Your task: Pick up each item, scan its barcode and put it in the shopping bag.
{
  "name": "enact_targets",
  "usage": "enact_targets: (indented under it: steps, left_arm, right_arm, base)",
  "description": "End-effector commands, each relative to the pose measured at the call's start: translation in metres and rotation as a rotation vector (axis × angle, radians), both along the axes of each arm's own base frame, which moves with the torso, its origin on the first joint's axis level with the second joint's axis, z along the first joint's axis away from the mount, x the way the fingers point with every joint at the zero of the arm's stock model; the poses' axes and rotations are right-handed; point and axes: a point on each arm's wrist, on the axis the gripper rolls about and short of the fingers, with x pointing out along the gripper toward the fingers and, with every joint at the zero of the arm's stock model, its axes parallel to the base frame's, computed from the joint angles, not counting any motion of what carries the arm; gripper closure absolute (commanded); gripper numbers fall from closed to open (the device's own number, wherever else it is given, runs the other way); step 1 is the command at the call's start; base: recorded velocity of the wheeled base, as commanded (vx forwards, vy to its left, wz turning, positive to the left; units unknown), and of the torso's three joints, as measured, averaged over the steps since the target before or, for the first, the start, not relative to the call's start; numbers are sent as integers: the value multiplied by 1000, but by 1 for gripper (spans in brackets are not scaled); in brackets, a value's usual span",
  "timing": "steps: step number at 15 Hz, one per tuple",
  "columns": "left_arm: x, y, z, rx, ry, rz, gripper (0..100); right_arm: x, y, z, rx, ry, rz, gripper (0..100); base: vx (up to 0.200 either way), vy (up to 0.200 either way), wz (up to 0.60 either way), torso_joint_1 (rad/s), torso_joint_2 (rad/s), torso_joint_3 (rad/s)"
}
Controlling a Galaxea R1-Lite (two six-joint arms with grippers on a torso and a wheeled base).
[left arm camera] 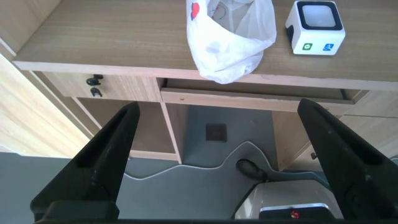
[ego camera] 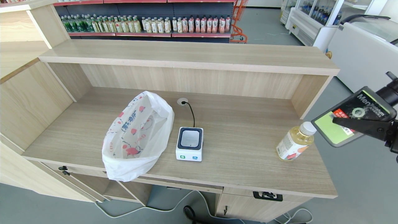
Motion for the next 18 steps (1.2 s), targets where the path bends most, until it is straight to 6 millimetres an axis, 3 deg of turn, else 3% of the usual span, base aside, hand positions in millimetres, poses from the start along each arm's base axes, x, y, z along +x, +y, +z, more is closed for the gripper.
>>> enact_targets:
  steps: [1,5,15,18]
  left_arm:
    - [0,0,0,0,0,0,0]
    - [0,0,0,0,0,0,0]
    - [0,0,0,1,-1,0,0]
    - [0,0,0,0,0,0,0]
  right_arm:
    - [-8,17,-6,117,111,93,100]
    - [-2,33,-28,178,179,232,100]
    - [3,42,-31,166,205,295,100]
    - [3,42,-31,165,205,295,100]
  base:
    - [0,0,0,0,0,0]
    - [0,0,0,0,0,0]
    - [0,0,0,0,0,0]
    - [0,200,0,1,2,4]
